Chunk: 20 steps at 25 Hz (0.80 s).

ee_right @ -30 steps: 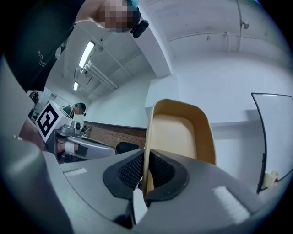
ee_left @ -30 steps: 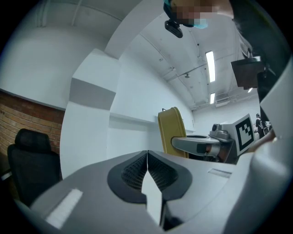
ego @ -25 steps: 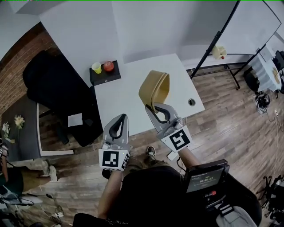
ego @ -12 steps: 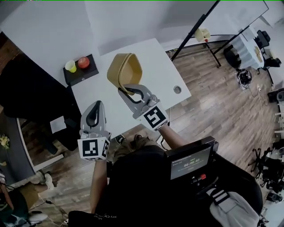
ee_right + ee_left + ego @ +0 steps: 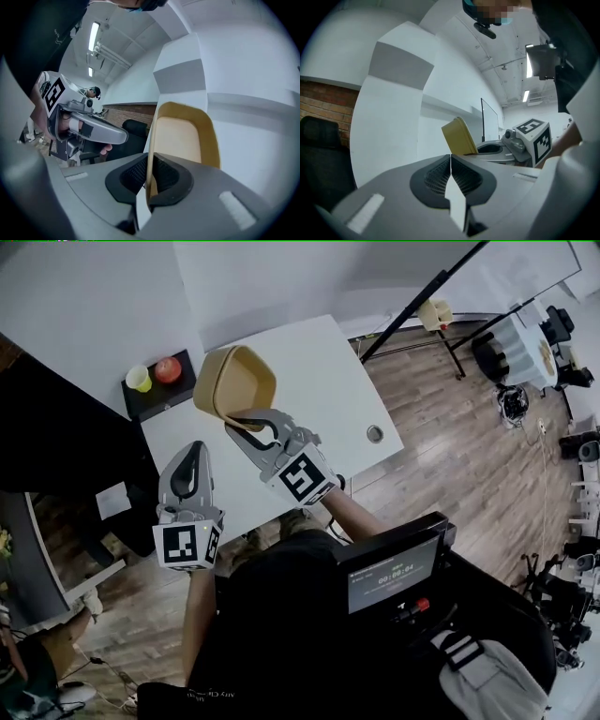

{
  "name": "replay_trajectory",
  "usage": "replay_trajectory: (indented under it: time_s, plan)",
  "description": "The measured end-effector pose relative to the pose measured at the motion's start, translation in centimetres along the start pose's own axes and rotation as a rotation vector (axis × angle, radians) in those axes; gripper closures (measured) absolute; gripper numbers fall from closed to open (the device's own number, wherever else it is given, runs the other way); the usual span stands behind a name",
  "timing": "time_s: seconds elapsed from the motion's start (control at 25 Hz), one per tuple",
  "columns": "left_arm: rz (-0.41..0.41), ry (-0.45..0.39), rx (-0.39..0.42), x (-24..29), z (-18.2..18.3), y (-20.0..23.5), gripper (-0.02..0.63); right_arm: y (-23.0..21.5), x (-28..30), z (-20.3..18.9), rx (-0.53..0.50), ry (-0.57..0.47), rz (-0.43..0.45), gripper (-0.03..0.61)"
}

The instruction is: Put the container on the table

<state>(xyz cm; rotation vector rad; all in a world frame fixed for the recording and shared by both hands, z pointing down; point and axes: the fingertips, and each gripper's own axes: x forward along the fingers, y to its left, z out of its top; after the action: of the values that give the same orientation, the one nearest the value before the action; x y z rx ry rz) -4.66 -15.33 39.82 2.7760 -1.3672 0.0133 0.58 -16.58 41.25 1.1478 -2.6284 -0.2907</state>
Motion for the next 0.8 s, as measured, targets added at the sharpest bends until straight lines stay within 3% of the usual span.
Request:
replay_trajectory:
  time_s: [0.4,0.8]
  plan:
    - [0.095,0.072,-0.037,3.8,-2.8,1.0,0.609,-0.6,3.4,-5.6,-0.233,0.133,0.249,0.549]
    - [0.199,0.166,-0.059,4.6,-6.8,2.7,0.609,1.0,5.5,-12.1,-0.343,0.242,0.434,0.549]
